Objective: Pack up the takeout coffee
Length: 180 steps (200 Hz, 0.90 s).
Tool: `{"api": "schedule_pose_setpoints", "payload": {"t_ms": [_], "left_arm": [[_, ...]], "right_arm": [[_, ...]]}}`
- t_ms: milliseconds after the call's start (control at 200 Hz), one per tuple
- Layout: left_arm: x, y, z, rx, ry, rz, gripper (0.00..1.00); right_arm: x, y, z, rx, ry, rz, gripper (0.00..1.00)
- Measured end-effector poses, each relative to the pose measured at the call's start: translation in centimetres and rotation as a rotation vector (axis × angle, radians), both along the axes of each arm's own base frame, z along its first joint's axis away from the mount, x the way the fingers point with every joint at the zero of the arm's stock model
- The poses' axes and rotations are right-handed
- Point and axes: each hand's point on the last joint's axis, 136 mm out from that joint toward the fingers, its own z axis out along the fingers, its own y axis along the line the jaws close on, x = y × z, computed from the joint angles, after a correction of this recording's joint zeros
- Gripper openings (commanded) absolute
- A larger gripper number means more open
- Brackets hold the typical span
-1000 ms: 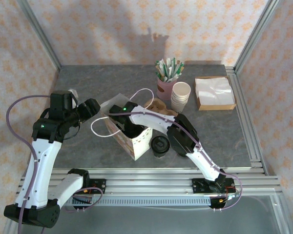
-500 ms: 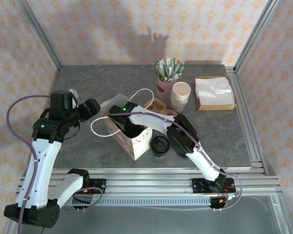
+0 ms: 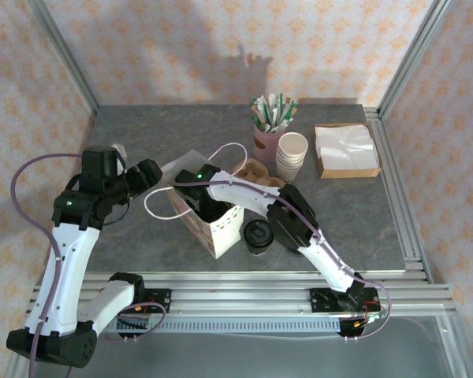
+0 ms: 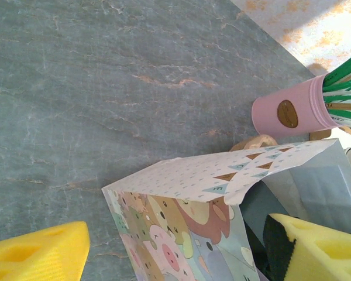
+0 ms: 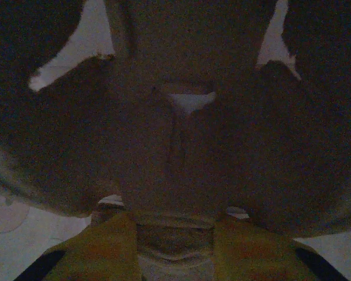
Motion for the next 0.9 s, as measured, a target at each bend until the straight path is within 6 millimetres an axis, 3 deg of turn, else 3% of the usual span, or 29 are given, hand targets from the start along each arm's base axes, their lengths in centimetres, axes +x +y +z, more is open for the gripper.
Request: {"api": "schedule_pose_setpoints", "payload": {"t_ms": [430,601,686,901], "left_arm": [[0.1,-0.3,-0.3,-0.013,0.013,-0.015,0.79],[0.1,-0.3,-0.3,-0.013,0.014,-0.015,0.80],[0.1,-0.3,-0.3,-0.013,0.014,-0.015,0.80],[0.1,-0.3,-0.4,-0.013,0.014,-0.015,0.80]], "right_arm": [[0.0,0.1,-0.2,-0.004,0.002,-0.011,0.28],[0.4,0.5,0.2,0.009,-0.011,-0.017,0.42],[0.8,0.9,0.4,0.022,-0.027,-0.029,0.54],[1.9,2.3,2.1,0.077,-0.076,-0.038,0.65]]}}
